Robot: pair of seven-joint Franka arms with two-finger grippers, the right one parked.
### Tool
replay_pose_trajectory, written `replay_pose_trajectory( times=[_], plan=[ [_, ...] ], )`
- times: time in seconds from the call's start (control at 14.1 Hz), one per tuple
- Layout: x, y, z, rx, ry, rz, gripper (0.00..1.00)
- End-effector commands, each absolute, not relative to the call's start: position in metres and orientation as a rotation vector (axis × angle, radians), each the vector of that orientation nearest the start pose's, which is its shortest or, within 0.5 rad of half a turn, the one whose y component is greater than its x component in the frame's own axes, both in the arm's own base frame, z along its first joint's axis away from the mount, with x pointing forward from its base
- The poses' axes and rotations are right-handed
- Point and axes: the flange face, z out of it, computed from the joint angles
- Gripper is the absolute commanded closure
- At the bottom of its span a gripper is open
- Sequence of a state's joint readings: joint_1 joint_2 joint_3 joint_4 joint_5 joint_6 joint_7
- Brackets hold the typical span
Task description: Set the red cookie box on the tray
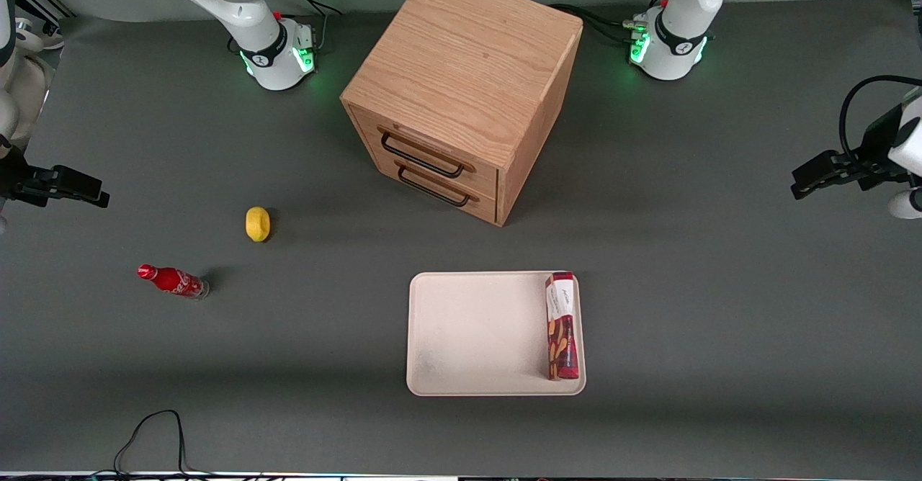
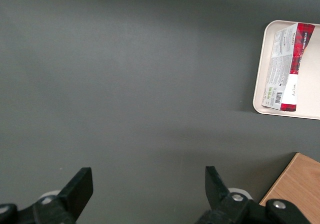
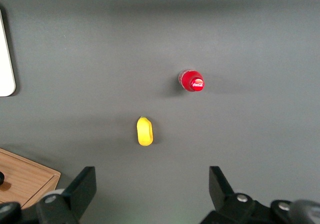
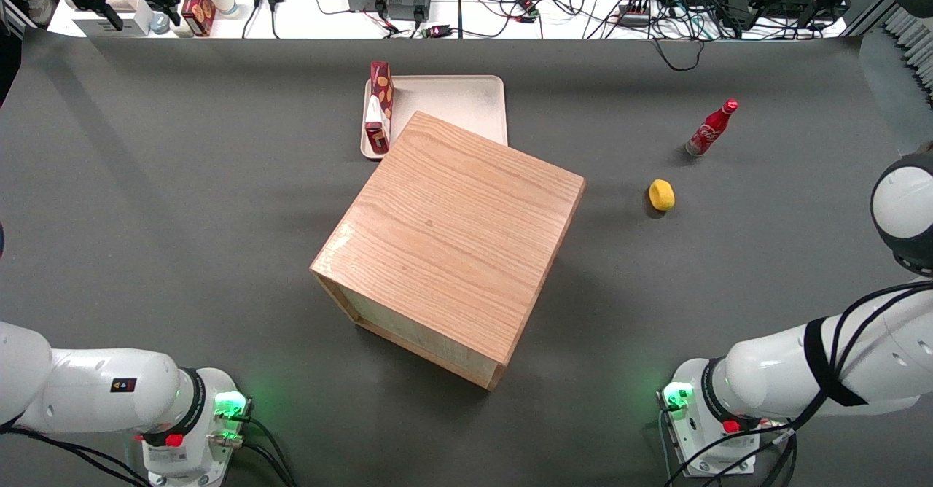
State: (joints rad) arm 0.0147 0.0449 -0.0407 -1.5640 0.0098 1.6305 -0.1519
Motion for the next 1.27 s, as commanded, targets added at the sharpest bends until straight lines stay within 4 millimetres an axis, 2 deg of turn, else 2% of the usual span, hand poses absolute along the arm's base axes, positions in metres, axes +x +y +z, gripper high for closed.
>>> replay_pose_trajectory(
  times=[0.0,0.28,0.85,1.2],
  plan=[
    [0.566,-0.016,0.613,-3.145,-0.191,-0.071,0.00],
    [0.564,-0.021,0.619,-3.172,-0.207,-0.063,0.00],
    [0.557,-0.022,0.616,-3.168,-0.173,0.024,0.00],
    [0.555,-0.015,0.613,-3.160,-0.041,0.047,0.00]
  ],
)
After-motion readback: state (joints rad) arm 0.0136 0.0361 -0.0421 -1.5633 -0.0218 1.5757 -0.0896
